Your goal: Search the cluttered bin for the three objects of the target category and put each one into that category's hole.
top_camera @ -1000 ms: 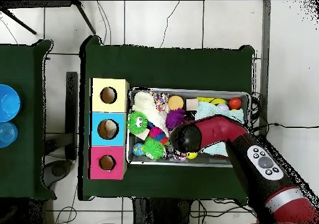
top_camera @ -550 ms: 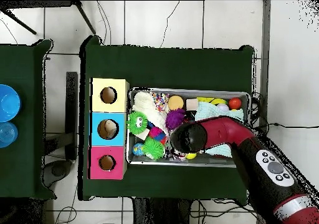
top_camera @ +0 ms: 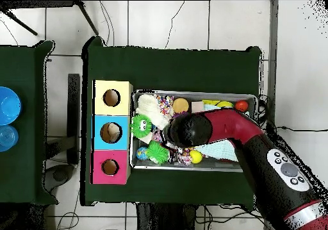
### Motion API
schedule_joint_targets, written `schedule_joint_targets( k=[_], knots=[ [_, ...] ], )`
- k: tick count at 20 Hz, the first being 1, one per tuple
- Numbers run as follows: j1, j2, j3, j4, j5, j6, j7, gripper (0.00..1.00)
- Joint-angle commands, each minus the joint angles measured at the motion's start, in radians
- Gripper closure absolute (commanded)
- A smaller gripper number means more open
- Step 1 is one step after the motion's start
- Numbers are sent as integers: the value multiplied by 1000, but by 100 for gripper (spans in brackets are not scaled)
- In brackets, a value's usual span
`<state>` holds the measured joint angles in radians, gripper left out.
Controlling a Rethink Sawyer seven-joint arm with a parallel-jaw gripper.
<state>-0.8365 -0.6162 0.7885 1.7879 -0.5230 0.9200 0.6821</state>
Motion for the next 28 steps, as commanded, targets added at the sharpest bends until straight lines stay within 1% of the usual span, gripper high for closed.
schedule_joint_targets(
  k=[1,3,4,5,7,10,11,17,20,21,25,28],
  knots=[
    [-66,32,163,84,132,-74,-9,100],
    [-78,50,194,86,161,-105,9,100],
    [-83,52,202,89,170,-108,14,100],
    [-93,51,228,95,197,-113,25,100],
    [-99,55,258,112,224,-138,52,100],
    [-83,57,274,135,243,-193,107,100],
    [-72,66,275,148,245,-238,137,100],
    [-7,103,261,190,250,-417,231,100],
    [26,125,241,195,256,-482,251,100],
    [39,142,232,196,262,-502,256,100],
    [86,172,183,191,281,-515,257,100],
    [100,182,156,196,297,-501,252,100]
  ],
)
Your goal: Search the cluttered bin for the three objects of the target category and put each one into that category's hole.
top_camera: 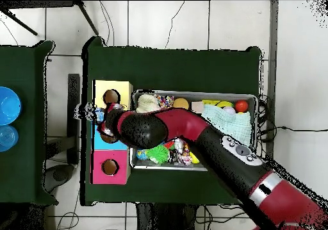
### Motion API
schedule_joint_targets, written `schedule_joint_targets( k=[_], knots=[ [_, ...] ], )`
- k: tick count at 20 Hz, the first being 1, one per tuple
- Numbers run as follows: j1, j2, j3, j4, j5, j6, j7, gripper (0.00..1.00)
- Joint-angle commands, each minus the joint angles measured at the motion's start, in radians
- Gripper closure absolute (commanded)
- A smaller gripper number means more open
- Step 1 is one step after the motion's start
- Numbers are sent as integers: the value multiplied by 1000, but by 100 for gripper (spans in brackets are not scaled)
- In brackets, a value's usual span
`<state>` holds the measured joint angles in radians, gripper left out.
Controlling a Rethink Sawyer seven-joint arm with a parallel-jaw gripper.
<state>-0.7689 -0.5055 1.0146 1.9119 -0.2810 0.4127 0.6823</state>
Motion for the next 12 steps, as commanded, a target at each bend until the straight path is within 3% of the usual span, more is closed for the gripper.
schedule_joint_targets(
  k=[1,12],
  knots=[
    [35,75,-77,76,58,-6,260,100],
    [55,108,-122,65,54,-38,240,100]
  ],
)
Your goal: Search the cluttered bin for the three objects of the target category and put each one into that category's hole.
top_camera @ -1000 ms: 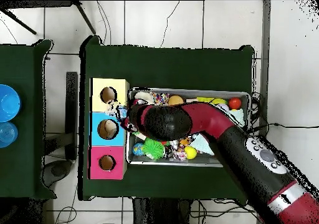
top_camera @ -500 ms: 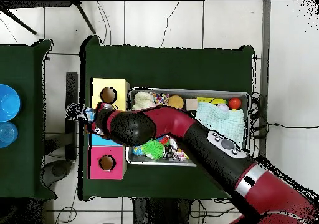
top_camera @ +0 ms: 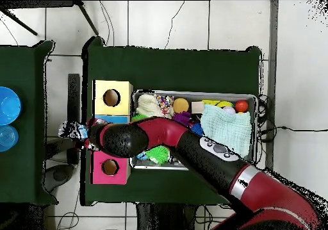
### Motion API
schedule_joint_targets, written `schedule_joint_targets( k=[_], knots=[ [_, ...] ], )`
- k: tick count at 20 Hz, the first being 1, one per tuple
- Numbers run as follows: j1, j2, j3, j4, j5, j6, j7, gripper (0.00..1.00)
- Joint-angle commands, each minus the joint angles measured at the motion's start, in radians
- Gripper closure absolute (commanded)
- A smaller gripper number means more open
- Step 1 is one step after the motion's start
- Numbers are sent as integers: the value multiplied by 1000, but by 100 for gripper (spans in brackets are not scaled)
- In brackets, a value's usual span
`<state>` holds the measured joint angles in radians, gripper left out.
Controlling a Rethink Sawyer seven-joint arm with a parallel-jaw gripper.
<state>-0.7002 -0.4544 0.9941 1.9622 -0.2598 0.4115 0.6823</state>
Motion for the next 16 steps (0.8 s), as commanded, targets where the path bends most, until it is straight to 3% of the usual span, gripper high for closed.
schedule_joint_targets(
  k=[1,16],
  knots=[
    [-19,68,-103,15,22,-53,232,100],
    [-56,60,-64,14,-24,-96,170,100]
  ],
)
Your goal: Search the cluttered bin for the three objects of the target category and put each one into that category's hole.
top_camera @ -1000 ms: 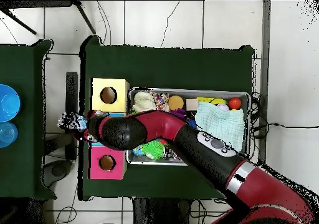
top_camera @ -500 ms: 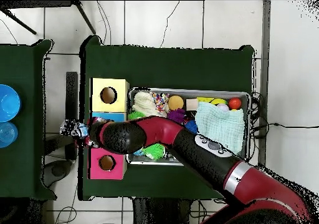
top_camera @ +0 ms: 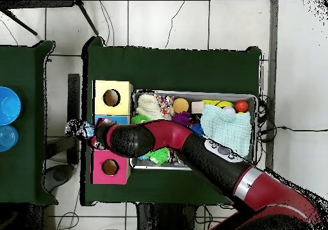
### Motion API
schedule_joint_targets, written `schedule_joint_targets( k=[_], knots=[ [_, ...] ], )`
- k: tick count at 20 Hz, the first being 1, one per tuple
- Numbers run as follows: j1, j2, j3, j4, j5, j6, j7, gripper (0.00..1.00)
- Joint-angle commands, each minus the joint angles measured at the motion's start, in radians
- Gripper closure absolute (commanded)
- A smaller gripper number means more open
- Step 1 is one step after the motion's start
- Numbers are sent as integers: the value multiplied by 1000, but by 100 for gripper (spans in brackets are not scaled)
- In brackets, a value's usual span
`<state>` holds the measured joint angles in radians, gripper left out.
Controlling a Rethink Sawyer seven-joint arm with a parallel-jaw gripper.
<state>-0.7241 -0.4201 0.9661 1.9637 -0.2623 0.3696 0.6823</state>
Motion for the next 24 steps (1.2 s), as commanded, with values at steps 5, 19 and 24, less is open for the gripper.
schedule_joint_targets(
  k=[5,19,24],
  knots=[
    [-33,-64,-40,23,-14,5,170,100],
    [13,2,-158,-48,-50,86,102,100],
    [21,27,-176,-75,-37,129,75,100]
  ],
)
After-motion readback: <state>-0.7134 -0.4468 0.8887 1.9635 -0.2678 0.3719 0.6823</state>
